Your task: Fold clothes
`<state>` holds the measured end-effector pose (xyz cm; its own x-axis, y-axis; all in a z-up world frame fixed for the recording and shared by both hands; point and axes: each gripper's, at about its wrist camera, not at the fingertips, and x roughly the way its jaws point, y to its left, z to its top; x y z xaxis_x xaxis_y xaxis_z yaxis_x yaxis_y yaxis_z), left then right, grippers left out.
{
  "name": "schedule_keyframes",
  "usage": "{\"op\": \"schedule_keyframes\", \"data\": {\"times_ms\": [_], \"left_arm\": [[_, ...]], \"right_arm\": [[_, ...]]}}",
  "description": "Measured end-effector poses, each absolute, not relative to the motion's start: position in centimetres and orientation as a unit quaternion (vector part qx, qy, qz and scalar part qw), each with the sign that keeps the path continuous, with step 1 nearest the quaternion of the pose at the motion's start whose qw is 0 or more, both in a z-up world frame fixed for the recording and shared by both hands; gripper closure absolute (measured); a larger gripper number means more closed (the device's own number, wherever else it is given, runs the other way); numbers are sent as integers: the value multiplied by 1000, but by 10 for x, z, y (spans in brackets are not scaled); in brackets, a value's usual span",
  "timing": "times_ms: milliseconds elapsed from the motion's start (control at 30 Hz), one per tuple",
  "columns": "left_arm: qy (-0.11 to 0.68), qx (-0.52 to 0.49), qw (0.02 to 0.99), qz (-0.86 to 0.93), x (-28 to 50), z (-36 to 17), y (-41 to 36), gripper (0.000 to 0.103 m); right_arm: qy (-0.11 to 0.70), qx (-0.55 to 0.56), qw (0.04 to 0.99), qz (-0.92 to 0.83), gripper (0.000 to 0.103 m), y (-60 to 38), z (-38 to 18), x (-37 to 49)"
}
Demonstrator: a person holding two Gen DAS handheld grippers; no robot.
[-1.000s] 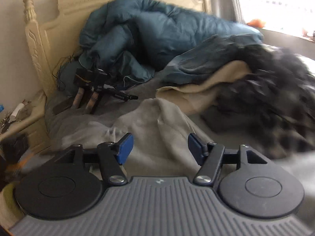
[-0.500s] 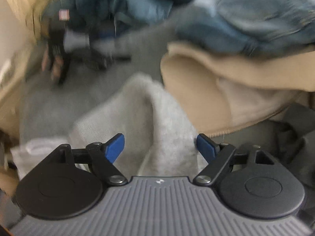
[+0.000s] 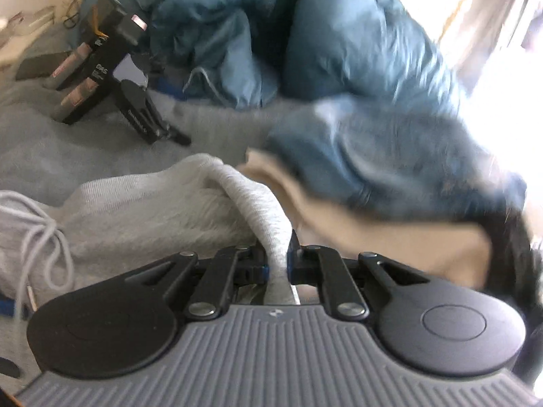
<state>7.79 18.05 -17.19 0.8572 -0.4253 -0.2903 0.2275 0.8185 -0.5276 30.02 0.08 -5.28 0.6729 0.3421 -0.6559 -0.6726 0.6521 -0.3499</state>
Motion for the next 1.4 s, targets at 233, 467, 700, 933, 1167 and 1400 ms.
{"op": "schedule_keyframes", "data": {"times_ms": [233, 467, 700, 933, 1167, 1400], "left_arm": [[202, -252, 928, -184, 78, -172, 185, 45], [150, -276, 935, -165, 66, -154, 211, 39], [177, -272, 938, -118, 80, -165, 229, 52], [178, -260, 941, -120, 80, -169, 231, 56], [174, -265, 940, -125, 80, -172, 234, 58], [166, -277, 939, -117, 77, -174, 238, 67]], "right_arm": [[337, -266, 860, 277, 86, -2, -108, 335], [351, -227, 852, 316, 45, -18, -66, 330], [353, -158, 828, 406, 32, 7, -43, 350], [429, -174, 782, 418, 32, 66, -87, 396], [455, -221, 747, 431, 70, 79, -103, 394], [317, -205, 791, 482, 91, 52, -62, 350]]}}
